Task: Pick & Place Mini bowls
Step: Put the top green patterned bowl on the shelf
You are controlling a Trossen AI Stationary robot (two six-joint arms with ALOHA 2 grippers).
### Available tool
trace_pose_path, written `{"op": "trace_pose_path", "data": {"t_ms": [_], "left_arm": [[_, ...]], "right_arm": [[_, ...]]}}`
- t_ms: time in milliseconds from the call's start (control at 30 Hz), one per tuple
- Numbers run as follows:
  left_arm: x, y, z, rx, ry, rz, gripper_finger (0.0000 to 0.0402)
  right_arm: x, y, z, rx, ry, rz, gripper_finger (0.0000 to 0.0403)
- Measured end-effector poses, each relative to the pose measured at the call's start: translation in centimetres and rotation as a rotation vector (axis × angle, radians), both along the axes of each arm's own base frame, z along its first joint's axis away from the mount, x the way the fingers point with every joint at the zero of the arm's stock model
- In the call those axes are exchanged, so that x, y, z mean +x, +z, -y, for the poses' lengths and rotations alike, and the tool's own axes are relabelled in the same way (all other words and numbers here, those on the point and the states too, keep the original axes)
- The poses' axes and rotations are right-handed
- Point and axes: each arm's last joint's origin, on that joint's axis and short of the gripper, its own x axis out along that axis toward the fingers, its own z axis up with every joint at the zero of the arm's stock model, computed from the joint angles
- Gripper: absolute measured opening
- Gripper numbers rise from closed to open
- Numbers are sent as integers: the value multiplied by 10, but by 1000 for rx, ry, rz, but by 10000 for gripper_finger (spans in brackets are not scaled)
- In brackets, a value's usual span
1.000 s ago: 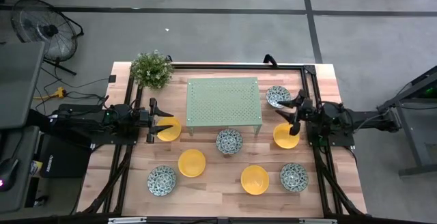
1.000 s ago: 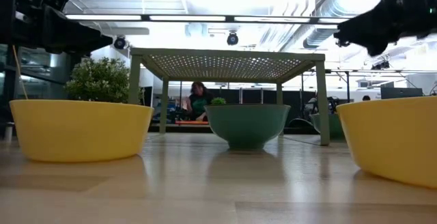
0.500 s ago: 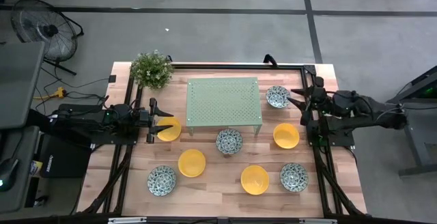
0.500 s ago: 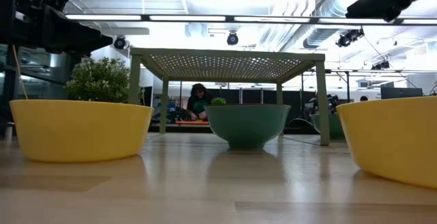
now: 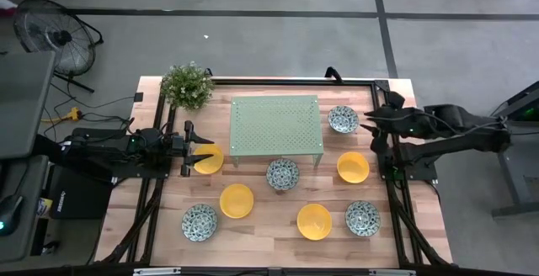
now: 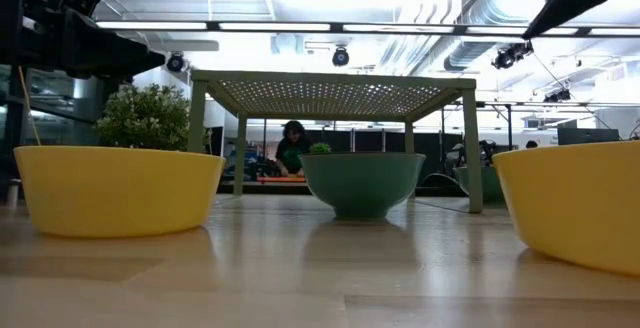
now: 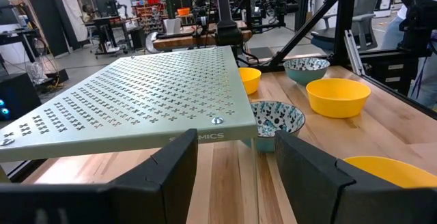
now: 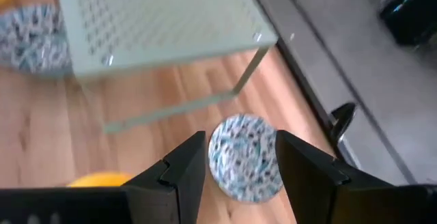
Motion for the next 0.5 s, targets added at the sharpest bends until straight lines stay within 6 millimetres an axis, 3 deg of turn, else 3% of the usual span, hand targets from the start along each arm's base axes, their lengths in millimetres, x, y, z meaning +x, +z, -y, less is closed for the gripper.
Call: {"op": "trace_pose_path", "data": {"t_ms": [500], "left_arm": [[0, 0, 0, 0, 0, 0, 191]], "right_arm": [[12, -14, 19, 116, -72, -250, 165]]}}
